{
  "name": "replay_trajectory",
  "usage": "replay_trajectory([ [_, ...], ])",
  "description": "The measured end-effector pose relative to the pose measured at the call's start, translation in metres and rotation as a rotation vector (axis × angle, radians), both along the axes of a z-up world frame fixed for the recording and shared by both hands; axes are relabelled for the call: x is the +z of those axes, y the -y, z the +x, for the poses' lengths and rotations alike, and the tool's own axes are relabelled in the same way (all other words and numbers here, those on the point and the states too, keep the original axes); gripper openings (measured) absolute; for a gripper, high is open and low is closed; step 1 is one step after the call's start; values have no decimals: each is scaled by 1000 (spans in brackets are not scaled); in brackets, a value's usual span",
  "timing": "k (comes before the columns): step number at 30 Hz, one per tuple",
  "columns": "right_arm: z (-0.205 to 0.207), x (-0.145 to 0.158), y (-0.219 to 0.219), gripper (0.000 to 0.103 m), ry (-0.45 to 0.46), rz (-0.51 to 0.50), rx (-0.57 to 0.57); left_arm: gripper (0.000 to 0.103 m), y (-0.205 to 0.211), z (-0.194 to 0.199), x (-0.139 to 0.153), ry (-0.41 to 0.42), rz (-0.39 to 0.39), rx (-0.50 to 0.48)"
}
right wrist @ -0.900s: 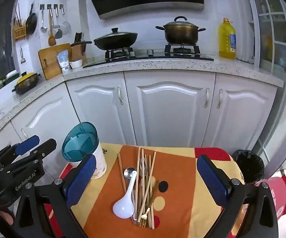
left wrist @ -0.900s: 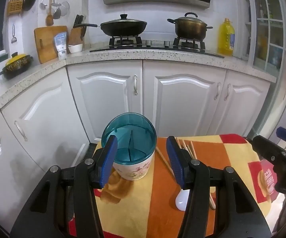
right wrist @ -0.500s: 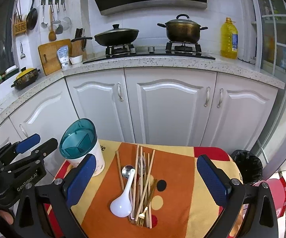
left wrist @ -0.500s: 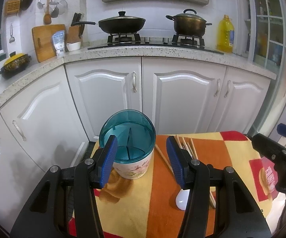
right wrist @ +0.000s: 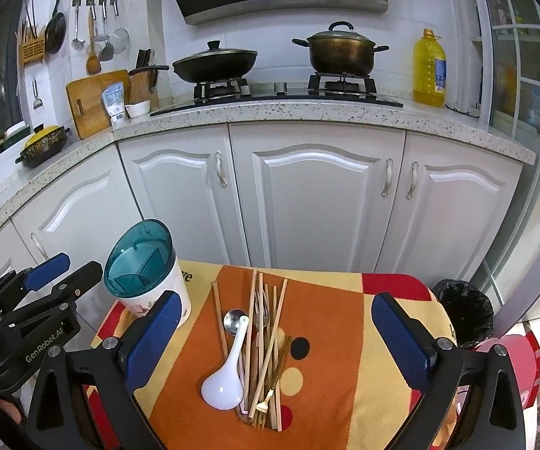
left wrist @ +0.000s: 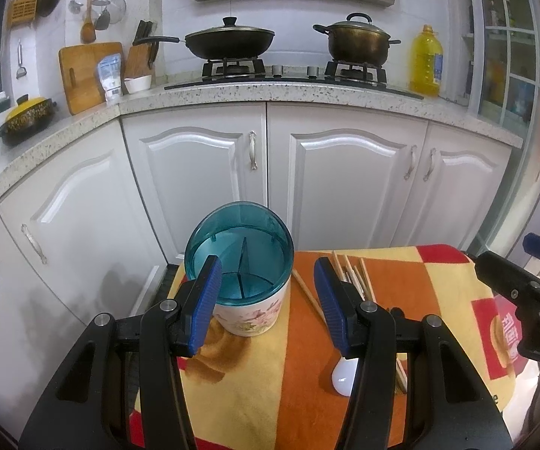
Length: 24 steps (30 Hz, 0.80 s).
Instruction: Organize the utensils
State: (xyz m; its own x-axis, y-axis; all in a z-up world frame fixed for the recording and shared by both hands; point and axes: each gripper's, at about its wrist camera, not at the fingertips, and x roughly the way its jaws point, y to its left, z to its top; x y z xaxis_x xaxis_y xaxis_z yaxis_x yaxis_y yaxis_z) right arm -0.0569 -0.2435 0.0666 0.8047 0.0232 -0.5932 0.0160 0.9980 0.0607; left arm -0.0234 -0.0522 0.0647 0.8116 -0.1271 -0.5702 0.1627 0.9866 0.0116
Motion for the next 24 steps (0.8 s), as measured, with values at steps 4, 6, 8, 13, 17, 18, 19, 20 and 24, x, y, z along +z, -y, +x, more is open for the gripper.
replay_trajectory([
  [4, 0, 0, -2, 102, 19, -13, -1, 51, 1, 0, 0, 2, -4, 1],
  [6, 0, -1, -3, 102, 24, -25, -5, 51, 1, 1, 0, 0, -5, 0],
  [8, 1, -1, -3, 102, 9, -41, -9, 51, 1, 0, 0, -2, -5, -1],
  [13, 3, -4, 0, 102, 0, -50, -23, 51, 2, 1, -3, -14, -11, -10],
  [17, 4, -6, 4, 102, -15, -34, -31, 51, 4, 2, -3, -18, -6, -13],
  [18, 5, -6, 4, 102, -18, -32, -32, 51, 4, 2, -3, -18, -5, -14],
  [19, 5, -7, 4, 102, -22, -32, -33, 51, 5, 2, -4, -20, -5, -14],
  [20, 5, -8, 4, 102, -19, -31, -34, 51, 5, 2, -4, -22, -6, -14],
  [24, 5, -12, 6, 102, -21, -24, -38, 51, 6, 1, -6, -25, -5, -19],
])
